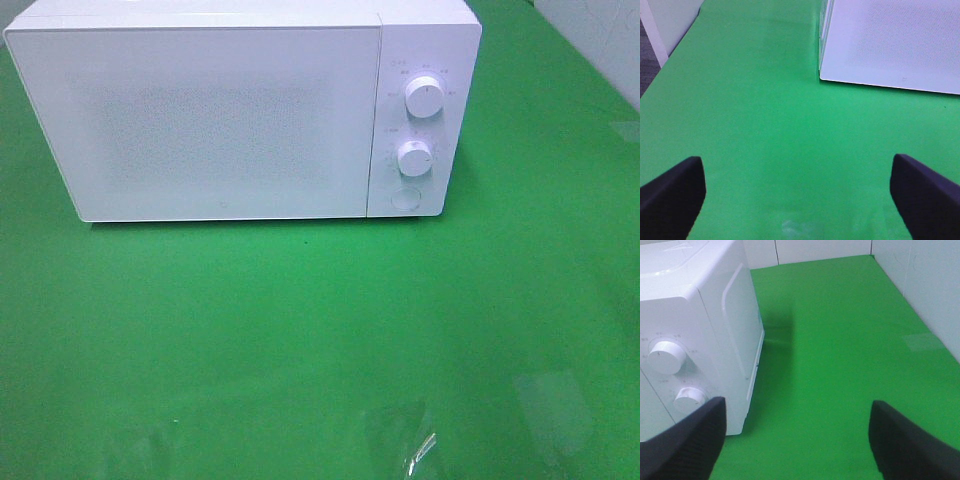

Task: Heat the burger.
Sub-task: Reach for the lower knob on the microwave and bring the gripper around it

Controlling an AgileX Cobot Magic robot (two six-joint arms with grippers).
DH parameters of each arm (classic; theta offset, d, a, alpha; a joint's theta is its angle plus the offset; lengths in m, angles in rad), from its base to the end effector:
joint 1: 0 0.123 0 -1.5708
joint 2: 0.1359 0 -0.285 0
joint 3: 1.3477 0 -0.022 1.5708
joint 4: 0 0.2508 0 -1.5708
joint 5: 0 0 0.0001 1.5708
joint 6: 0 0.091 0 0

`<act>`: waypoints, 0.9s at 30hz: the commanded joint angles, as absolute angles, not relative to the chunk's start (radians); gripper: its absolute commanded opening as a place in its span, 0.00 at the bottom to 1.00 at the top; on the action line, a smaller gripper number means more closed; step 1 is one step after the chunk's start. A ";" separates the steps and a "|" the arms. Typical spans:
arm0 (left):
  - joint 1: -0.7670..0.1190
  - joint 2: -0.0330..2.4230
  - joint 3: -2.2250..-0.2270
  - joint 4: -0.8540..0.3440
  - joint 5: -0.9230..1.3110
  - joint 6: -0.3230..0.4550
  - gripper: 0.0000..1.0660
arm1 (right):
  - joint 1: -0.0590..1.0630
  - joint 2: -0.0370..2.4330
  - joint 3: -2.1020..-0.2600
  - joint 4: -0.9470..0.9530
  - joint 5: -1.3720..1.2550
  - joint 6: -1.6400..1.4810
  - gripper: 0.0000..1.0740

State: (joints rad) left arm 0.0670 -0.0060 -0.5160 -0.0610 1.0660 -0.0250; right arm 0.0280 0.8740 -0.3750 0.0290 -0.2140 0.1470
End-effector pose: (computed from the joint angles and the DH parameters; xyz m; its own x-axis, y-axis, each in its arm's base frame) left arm -0.0076 -0.0054 0.2814 -0.4377 -0.0839 -0.8952 -0.0430 0.9964 -0.0724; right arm 0.1762 0.0044 0.2661 -0.1973 0.1690 -0.9657 0.0127 0.9854 0.1698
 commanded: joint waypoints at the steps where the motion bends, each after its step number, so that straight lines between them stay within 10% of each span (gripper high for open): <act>1: 0.068 -0.020 -0.517 -0.063 1.070 -0.022 0.86 | 0.027 0.924 -0.375 0.022 -0.314 0.124 0.70; 14: 0.068 -0.020 -0.517 -0.063 1.070 -0.022 0.86 | 0.031 1.113 -0.293 0.183 -0.659 -0.064 0.70; 27: 0.068 -0.020 -0.517 -0.063 1.070 -0.022 0.86 | 0.367 1.306 -0.252 0.518 -1.002 -0.325 0.70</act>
State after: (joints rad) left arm 0.0670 -0.0060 -0.5160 -0.0610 1.0660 -0.0250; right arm 0.3040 1.2630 -0.2530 0.4620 -0.9120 -0.2880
